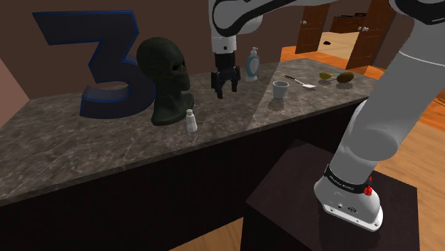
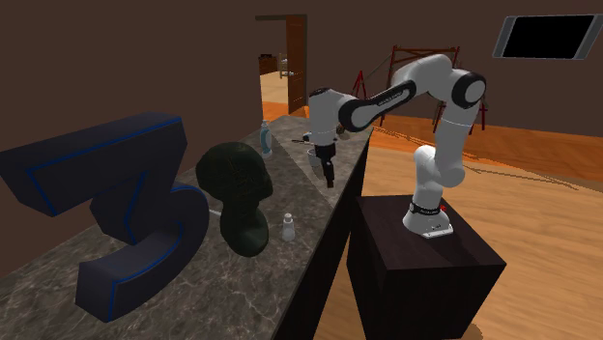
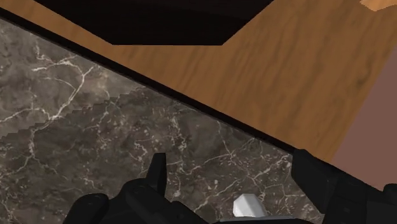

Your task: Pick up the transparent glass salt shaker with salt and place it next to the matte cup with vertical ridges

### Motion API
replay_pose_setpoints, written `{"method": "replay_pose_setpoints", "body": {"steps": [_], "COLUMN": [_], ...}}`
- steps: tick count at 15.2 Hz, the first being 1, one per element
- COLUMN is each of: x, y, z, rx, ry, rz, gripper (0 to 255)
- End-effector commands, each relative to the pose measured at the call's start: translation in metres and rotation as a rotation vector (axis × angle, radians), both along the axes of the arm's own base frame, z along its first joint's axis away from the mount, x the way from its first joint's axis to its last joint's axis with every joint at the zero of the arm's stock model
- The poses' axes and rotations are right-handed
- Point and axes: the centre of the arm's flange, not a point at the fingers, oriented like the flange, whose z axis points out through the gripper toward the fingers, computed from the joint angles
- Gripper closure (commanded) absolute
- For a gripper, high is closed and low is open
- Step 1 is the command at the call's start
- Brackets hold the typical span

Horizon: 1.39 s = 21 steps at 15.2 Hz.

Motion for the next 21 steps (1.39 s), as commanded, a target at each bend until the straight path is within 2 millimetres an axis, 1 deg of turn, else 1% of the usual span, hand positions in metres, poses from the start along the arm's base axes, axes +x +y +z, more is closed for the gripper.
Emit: {"method": "replay_pose_setpoints", "body": {"steps": [1,13,14,20,21], "x": [0.023,0.152,0.155,0.151,0.15], "y": [0.01,0.072,0.073,0.076,0.076], "z": [-0.01,-0.073,-0.074,-0.106,-0.114], "rx": [0.004,0.026,0.026,0.026,0.026], "ry": [-0.003,-0.011,-0.011,-0.011,-0.011], "rz": [0.0,0.004,0.004,0.004,0.004], "gripper": [0,0,0,0,0]}}
